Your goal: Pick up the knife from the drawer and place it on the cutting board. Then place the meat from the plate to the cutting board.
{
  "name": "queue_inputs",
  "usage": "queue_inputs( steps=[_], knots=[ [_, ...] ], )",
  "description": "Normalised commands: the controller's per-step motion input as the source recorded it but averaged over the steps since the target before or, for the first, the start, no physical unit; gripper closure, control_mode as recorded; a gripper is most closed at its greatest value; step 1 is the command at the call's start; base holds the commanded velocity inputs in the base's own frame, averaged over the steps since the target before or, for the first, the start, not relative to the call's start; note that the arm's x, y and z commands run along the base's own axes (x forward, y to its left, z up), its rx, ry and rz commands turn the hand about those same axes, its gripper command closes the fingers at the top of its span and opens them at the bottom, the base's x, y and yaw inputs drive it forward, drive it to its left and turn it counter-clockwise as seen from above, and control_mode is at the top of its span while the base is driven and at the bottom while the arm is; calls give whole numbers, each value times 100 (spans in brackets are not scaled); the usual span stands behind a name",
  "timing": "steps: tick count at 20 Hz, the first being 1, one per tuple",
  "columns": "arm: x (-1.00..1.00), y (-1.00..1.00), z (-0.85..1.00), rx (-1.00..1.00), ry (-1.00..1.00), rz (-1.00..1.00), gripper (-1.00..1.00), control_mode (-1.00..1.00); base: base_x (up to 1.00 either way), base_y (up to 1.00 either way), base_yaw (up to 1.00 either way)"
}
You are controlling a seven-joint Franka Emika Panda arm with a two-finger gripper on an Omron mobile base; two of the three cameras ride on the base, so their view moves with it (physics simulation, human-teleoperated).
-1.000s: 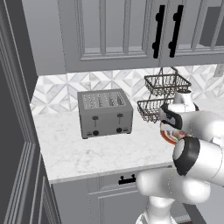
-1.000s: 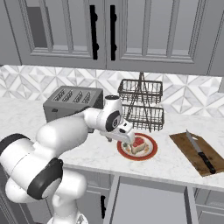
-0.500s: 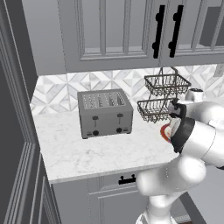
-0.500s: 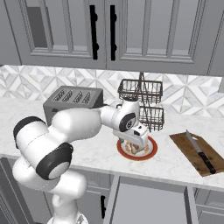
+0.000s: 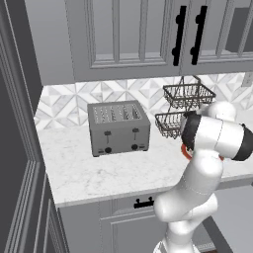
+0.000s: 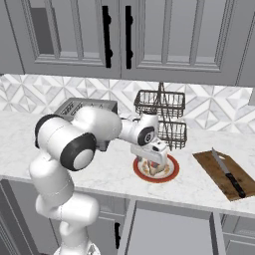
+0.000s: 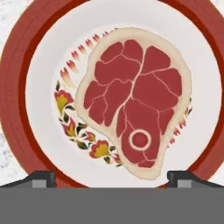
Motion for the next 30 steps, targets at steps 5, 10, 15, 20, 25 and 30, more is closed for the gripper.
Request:
queue_inputs(
  steps=[5,10,15,20,25,30],
  knots=[
    [15,-29,-31,3,0,0,-100,-100,0,0,0],
    [21,-19,-27,2,2,0,-100,-100,0,0,0],
    [7,-31,-23,3,1,0,-100,-100,0,0,0],
    [-7,-18,-34,1,1,0,-100,-100,0,0,0],
    [0,0,-53,0,10,0,100,-100,0,0,0],
    [-6,-3,-7,6,-2,0,100,-100,0,0,0]
  ],
)
